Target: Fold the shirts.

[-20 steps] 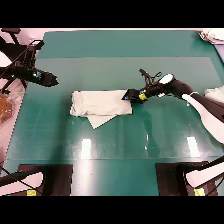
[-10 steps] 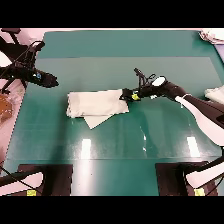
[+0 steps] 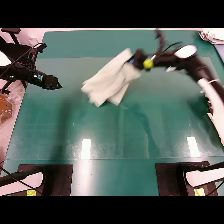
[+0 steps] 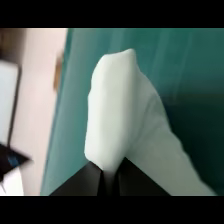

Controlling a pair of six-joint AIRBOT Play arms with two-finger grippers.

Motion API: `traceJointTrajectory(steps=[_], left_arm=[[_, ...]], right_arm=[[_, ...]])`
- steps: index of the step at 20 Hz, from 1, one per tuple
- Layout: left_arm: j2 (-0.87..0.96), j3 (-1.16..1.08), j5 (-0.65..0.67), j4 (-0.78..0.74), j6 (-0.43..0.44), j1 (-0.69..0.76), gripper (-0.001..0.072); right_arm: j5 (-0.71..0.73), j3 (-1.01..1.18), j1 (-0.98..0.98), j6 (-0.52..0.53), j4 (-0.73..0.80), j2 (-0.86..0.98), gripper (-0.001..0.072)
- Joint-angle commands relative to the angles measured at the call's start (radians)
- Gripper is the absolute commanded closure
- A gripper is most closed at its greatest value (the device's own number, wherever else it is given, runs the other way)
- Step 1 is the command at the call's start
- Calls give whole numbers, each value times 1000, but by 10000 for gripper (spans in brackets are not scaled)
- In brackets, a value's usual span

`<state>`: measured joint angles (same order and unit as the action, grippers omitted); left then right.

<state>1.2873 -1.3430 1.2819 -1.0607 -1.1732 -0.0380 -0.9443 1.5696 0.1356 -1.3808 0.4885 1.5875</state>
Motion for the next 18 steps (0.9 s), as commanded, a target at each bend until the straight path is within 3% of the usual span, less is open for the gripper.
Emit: traceJointTrajectory(steps=[1, 6, 10, 14, 18], left_arm=[[0, 0, 77, 120, -9, 0, 680], [0, 0, 178, 172, -84, 0, 680], [0, 0, 243, 174, -115, 0, 680], [0, 0, 282, 176, -139, 0, 680], [0, 0, 293, 179, -156, 11, 680]], right_arm=[[-27, 187, -193, -155, -6, -26, 694], [-47, 362, -531, -376, 49, -26, 695], [-60, 443, -768, -621, 258, -26, 695], [-119, 446, -946, -755, 378, -25, 695], [-125, 442, -1008, -773, 375, -25, 696]])
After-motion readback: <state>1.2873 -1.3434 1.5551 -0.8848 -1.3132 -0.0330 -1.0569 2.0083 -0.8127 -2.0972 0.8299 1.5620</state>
